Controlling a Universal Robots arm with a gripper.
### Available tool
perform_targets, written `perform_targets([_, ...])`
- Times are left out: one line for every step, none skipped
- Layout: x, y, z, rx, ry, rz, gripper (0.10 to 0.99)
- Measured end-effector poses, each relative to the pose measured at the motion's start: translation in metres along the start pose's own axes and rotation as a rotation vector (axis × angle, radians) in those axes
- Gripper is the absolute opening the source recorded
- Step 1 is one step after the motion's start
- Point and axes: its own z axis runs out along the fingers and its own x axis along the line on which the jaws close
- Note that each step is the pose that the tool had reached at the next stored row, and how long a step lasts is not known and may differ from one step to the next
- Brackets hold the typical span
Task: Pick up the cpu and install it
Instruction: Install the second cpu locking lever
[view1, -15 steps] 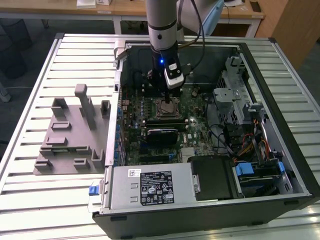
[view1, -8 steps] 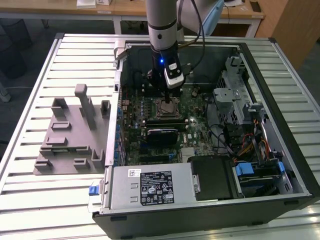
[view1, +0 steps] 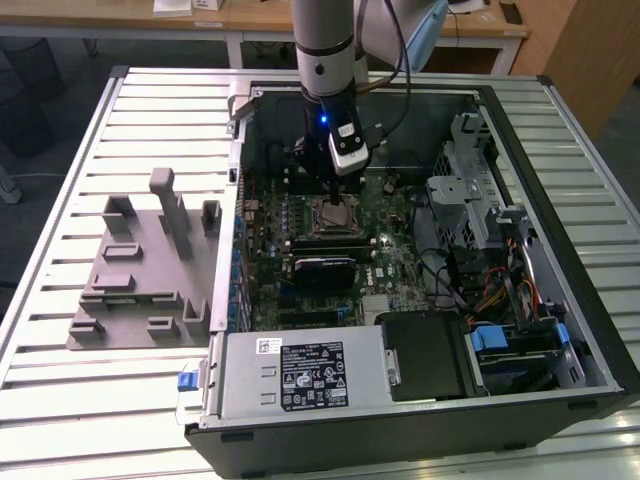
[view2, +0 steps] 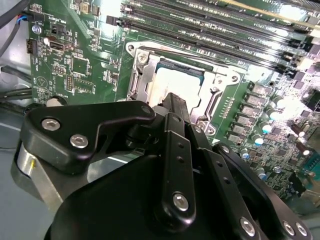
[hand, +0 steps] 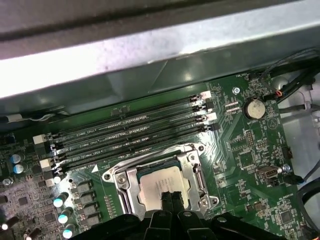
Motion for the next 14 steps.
perform_targets([-0.0002,-0.0006,-0.0002,0.0,0.0002,0.0,0.106])
perform_targets([-0.0005,-0.0015,-0.0002,0.0,0.0002,0.0,0.106])
perform_targets([-0.0007,-0.0024,-0.0002,0.0,0.0002,0.0,0.106])
perform_targets([-0.001,-0.0034,-0.0001,0.0,0.0003,0.0,0.106])
perform_targets([-0.0013,-0.0045,-0.0001,0.0,0.0003,0.0,0.106])
perform_targets([-0.0017,-0.0057,0.0,-0.001,0.0004,0.0,0.106])
perform_targets([-0.002,-0.0067,0.0,-0.001,0.0004,0.0,0.106])
perform_targets([-0.0024,-0.0079,0.0,-0.001,0.0006,0.0,0.106])
perform_targets([-0.0028,-0.009,0.0001,-0.002,0.0007,0.0,0.106])
perform_targets([-0.0032,-0.0103,0.0001,-0.003,0.0009,0.0,0.106])
perform_targets([-0.0036,-0.0114,0.0001,-0.003,0.001,0.0,0.106])
perform_targets([-0.0039,-0.0124,0.0002,-0.003,0.0011,0.001,0.106])
perform_targets([-0.0042,-0.0132,0.0002,-0.003,0.0012,0.001,0.106])
perform_targets([-0.0045,-0.0139,0.0002,-0.003,0.0013,0.001,0.106])
